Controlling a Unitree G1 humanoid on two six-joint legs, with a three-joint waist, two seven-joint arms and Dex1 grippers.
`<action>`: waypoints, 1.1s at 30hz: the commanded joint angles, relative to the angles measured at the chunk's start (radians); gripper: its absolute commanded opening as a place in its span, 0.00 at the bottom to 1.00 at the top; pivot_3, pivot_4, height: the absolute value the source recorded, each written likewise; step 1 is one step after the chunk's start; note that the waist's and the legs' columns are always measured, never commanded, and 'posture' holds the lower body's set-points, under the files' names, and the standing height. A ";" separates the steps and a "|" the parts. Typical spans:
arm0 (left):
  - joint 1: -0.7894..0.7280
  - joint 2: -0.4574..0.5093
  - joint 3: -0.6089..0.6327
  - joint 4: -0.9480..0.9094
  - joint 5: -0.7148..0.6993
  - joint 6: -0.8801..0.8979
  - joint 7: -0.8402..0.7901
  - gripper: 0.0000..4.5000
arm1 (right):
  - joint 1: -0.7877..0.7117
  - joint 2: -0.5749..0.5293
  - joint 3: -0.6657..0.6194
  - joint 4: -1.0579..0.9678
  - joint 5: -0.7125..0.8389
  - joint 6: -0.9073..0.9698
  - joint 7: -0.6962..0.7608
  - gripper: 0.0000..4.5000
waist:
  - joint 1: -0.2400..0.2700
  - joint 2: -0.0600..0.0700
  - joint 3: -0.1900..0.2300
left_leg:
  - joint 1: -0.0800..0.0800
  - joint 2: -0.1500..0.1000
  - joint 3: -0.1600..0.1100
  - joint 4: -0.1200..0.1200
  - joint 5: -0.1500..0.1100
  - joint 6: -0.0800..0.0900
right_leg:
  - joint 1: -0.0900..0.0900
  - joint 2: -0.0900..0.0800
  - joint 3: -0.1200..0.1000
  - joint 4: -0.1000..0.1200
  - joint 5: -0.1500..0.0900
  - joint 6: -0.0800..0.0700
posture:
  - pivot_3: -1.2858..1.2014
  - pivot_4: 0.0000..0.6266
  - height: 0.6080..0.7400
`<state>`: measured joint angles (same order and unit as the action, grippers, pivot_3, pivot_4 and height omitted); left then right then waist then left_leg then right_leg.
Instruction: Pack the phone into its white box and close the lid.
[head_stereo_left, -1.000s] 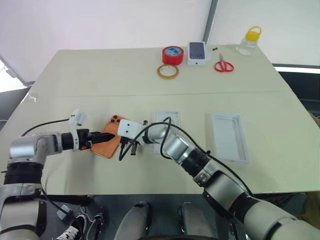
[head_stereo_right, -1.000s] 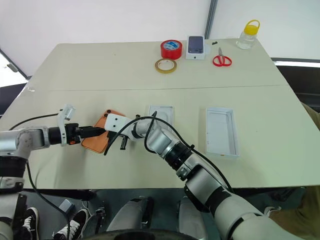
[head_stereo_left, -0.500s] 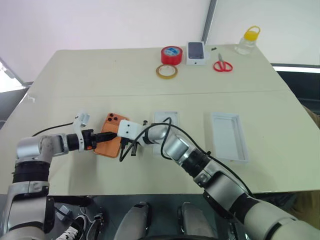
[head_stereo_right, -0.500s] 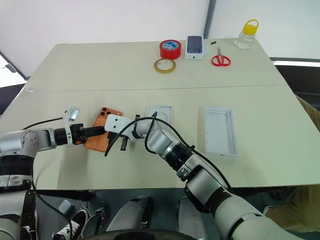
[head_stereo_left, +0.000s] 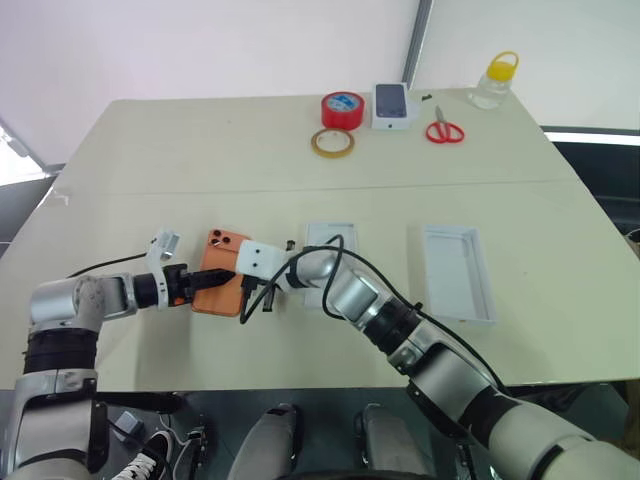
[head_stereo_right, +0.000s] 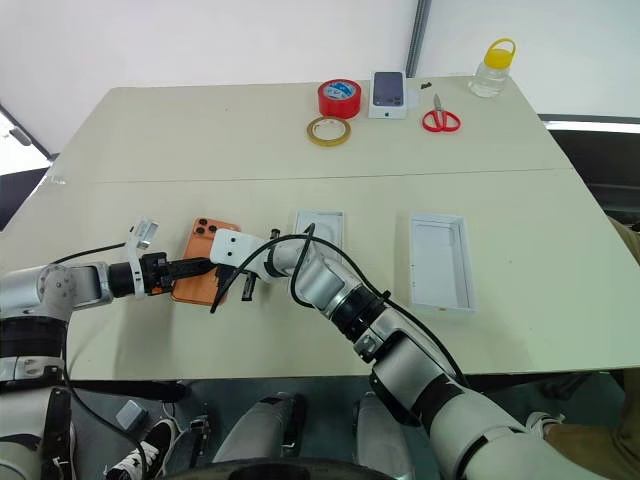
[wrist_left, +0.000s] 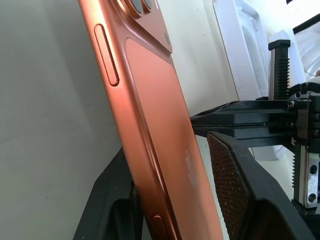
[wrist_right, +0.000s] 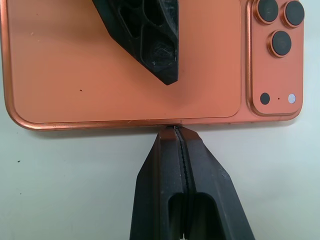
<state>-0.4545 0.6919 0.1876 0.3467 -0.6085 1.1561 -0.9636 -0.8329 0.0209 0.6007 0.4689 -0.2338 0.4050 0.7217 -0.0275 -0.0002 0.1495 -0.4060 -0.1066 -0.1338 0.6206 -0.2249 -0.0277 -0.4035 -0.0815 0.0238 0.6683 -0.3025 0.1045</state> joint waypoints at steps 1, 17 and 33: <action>0.026 -0.017 0.007 -0.010 -0.024 0.048 0.016 0.19 | 0.007 0.000 -0.003 0.000 -0.013 0.000 -0.004 0.00 | 0.000 0.000 0.000 | 0.000 0.000 0.000 0.000 0.000 0.000 | 0.000 0.000 0.000 0.000 0.000 0.000 | 0.52 0.24 1.00; 0.018 -0.082 0.213 -0.013 -0.155 0.143 0.087 0.19 | 0.034 -0.004 -0.188 -0.175 0.170 -0.026 0.045 0.00 | -0.015 -0.003 0.002 | -0.002 0.000 -0.001 0.000 0.000 0.000 | -0.002 0.000 -0.001 0.001 0.000 0.000 | 0.52 0.24 1.00; 0.069 -0.232 0.412 -0.157 -0.358 0.248 0.316 0.17 | 0.252 -0.383 -0.255 -0.514 0.317 -0.072 0.279 0.74 | -0.022 -0.007 0.003 | -0.003 0.002 0.000 0.000 -0.001 0.002 | 0.001 0.001 0.000 0.001 0.000 0.000 | 0.52 0.24 1.00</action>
<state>-0.3846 0.4463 0.6016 0.1888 -0.9495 1.3913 -0.6517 -0.5353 -0.3955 0.3489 -0.0384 0.0887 0.3299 1.0417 -0.0493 -0.0069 0.1522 -0.4087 -0.1042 -0.1335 0.6204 -0.2257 -0.0264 -0.4029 -0.0805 0.0236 0.6697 -0.3019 0.1037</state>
